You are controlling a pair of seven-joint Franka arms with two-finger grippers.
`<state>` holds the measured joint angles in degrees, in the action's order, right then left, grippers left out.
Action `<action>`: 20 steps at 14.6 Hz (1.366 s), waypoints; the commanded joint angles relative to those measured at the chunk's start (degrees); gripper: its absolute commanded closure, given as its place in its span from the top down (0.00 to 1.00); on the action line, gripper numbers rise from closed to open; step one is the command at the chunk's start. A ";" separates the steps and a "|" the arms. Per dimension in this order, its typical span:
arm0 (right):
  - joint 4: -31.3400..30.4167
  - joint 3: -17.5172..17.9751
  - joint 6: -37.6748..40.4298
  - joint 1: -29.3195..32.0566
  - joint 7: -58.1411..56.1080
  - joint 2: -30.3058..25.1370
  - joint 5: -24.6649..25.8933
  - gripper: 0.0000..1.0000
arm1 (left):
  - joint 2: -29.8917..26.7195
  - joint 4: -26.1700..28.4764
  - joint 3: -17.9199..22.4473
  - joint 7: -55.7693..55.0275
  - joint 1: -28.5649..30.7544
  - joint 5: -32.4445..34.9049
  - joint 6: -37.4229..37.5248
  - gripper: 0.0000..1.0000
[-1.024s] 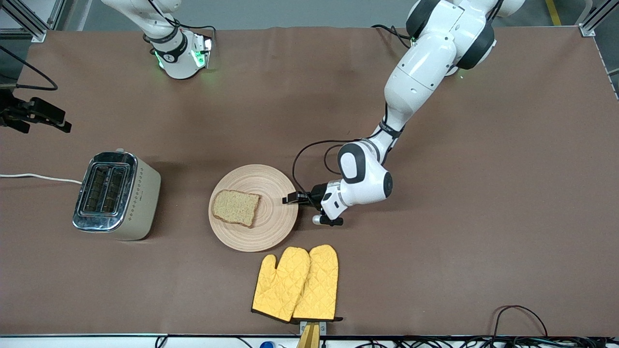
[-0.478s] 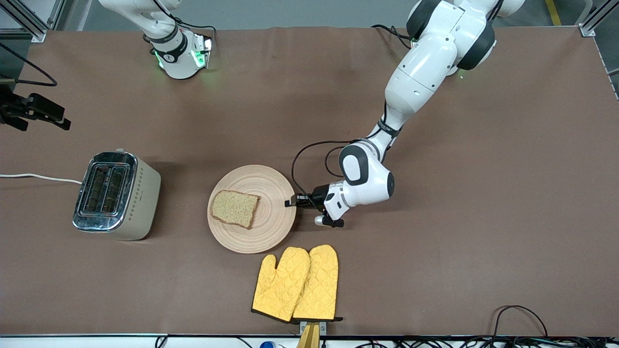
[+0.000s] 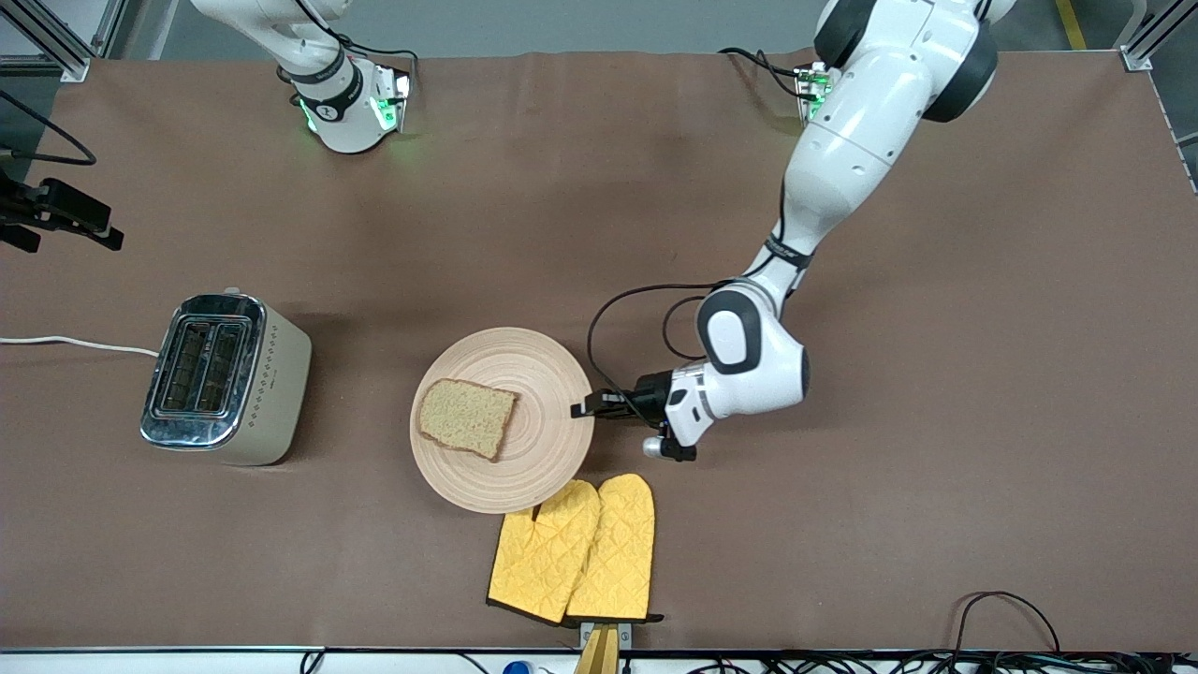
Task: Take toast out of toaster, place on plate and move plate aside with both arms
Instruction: 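Drag the plate with bread away from the toaster with the left gripper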
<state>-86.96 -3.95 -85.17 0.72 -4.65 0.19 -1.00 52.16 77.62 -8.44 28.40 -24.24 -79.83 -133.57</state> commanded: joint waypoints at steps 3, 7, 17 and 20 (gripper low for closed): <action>0.74 0.17 0.71 0.07 -0.28 0.25 0.91 1.00 | -4.70 8.07 -0.53 7.28 12.78 3.34 14.89 0.01; 1.00 0.08 0.88 0.34 -0.10 0.25 1.44 1.00 | -4.61 9.12 -0.44 7.63 24.38 11.96 23.25 0.01; 4.17 -0.10 5.36 1.30 2.88 0.34 2.06 1.00 | -1.97 8.78 -0.53 21.95 46.02 27.27 33.72 0.01; 4.16 0.08 5.28 0.87 4.99 0.34 2.14 1.00 | -0.39 8.86 -0.53 22.49 48.57 27.27 35.48 0.01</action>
<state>-83.54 -4.43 -80.68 1.35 -2.14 0.25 0.99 51.43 86.22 -7.99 50.16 22.65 -52.48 -100.65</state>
